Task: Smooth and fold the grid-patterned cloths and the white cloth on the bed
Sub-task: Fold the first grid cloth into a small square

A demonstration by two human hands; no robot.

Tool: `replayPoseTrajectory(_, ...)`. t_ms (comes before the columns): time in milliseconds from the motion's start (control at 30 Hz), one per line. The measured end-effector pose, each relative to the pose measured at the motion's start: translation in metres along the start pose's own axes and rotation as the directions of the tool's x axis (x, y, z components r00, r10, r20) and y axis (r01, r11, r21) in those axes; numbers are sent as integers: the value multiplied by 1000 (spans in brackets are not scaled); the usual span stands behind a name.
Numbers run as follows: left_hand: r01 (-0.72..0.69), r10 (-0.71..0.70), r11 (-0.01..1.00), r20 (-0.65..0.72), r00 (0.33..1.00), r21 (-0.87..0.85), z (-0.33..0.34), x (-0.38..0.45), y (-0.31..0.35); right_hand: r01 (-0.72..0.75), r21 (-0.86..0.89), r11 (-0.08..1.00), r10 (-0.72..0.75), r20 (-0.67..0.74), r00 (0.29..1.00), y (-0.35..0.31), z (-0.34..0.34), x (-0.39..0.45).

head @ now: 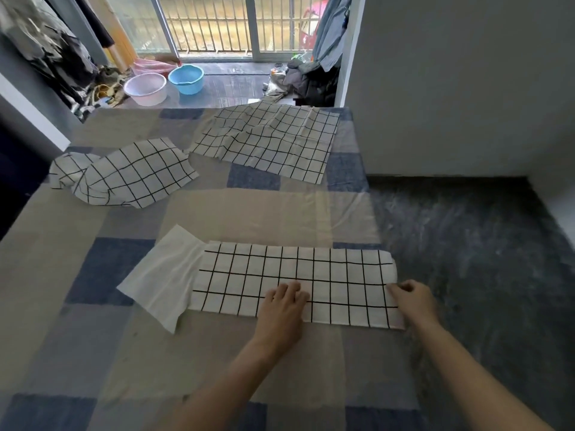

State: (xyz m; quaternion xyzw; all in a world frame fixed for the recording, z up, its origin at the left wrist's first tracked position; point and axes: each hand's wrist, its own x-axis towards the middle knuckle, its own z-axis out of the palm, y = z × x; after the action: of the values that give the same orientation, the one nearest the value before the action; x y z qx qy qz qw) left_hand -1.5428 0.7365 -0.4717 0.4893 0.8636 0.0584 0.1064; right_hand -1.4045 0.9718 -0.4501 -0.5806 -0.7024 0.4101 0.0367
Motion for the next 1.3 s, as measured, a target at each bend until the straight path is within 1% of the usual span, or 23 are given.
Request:
replayPoseTrajectory(100, 33, -32, 999, 35, 999, -12, -5, -5, 0, 25, 47, 999, -25, 1, 1000, -7, -1, 0)
replayPoseTrajectory(167, 12, -12, 1000, 47, 999, -19, -8, -7, -6, 33, 68, 997, -35, 38, 999, -12, -2, -1)
replayPoseTrajectory(233, -18, 25, 997, 96, 995, -74, -9, -9, -16, 62, 62, 996, -66, 78, 995, -20, -3, -6)
replayPoseTrajectory(300, -44, 66, 988, 151, 986, -147, -11, -11, -27, 158, -23, 987, -157, 71, 985, -30, -6, -13)
replayPoseTrajectory(367, -45, 88, 964, 156, 984, -262, -19, -11, -34, 285, -136, 949, -281, 50, 959, -45, -8, -24)
replayPoseTrajectory(400, -39, 84, 946, 127, 988, -321, -24, -9, -36, 336, -174, 926, -333, 46, 942, -53, -9, -29)
replayPoseTrajectory(467, -9, 29, 915, 44, 999, -403, -39, 1, -41, 426, -205, 881, -424, 55, 904, -70, -12, -37)
replayPoseTrajectory(567, 97, -109, 854, 6, 994, -512, -78, 28, -46, 583, -228, 780, -571, 124, 811, -104, -25, -53)
replayPoseTrajectory(600, 121, -142, 842, 0, 990, -525, -92, 38, -47, 649, -255, 717, -628, 168, 760, -117, -33, -60)
replayPoseTrajectory(667, 154, -178, 836, 4, 984, -526, -122, 57, -49, 771, -320, 551, -720, 285, 633, -144, -53, -74)
replayPoseTrajectory(733, 147, -158, 857, 20, 987, -494, -149, 75, -50, 847, -312, 430, -764, 375, 525, -170, -74, -87)
replayPoseTrajectory(767, 135, -136, 873, 32, 990, -469, -161, 82, -52, 871, -300, 388, -785, 388, 483, -181, -83, -94)
replayPoseTrajectory(800, 123, -110, 885, 54, 992, -449, -172, 88, -52, 883, -301, 360, -804, 381, 457, -192, -92, -99)
replayPoseTrajectory(900, 124, -95, 899, 90, 991, -420, -202, 100, -51, 885, -330, 329, -863, 275, 424, -219, -115, -103)
replayPoseTrajectory(967, 95, -83, 898, 47, 995, -429, -219, 105, -50, 865, -382, 324, -885, 201, 420, -233, -128, -102)
replayPoseTrajectory(1033, 31, -44, 877, -16, 999, -479, -232, 107, -51, 846, -426, 322, -897, 148, 417, -241, -139, -100)
replayPoseTrajectory(1100, -51, -23, 861, -139, 990, -506, -242, 108, -55, 834, -448, 323, -906, 108, 409, -249, -150, -101)
replayPoseTrajectory(1133, -91, -26, 865, -226, 974, -493, -247, 108, -55, 831, -451, 325, -912, 83, 402, -253, -155, -103)
replayPoseTrajectory(1200, -162, -38, 872, -394, 918, -462, -257, 106, -54, 838, -430, 336, -923, 27, 384, -261, -164, -108)
replayPoseTrajectory(1267, -220, -47, 863, -507, 861, -455, -270, 104, -52, 867, -354, 351, -930, -27, 366, -265, -169, -115)
replayPoseTrajectory(1300, -252, -40, 864, -557, 829, -436, -276, 102, -51, 882, -323, 344, -937, -51, 347, -265, -170, -118)
